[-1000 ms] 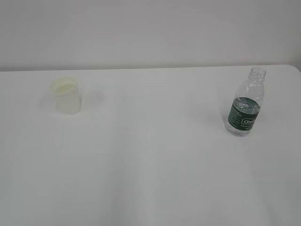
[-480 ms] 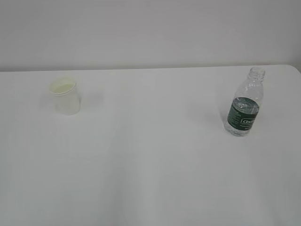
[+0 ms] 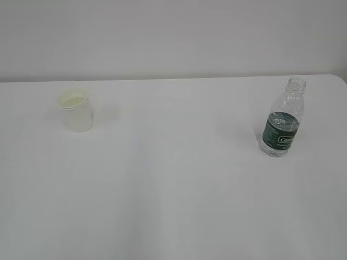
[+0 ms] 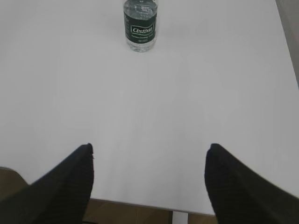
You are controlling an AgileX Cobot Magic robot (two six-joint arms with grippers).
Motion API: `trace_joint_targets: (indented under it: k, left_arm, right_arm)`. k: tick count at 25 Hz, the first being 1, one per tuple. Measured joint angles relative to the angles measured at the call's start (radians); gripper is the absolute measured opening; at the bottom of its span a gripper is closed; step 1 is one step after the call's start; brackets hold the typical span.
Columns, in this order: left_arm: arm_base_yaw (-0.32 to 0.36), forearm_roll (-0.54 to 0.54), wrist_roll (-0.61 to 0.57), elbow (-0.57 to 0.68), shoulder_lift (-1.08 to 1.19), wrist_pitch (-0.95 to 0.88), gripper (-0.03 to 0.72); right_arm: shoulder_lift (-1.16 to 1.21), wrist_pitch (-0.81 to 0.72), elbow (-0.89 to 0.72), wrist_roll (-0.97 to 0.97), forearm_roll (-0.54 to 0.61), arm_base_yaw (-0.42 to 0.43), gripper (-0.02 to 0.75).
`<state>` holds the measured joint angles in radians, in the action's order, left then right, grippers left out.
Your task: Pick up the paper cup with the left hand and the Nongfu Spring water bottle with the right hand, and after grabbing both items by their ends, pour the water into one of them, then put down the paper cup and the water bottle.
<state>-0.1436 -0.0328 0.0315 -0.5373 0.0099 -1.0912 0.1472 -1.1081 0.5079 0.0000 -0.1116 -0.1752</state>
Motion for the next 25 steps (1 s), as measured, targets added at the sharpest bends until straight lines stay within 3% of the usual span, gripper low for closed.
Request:
trace_joint_targets:
  k: [25]
  left_arm:
    - [0.0, -0.019, -0.002, 0.007, -0.005, -0.002, 0.45]
  right_arm:
    - [-0.164, -0.028, -0.012, 0.0, -0.005, 0.0, 0.554]
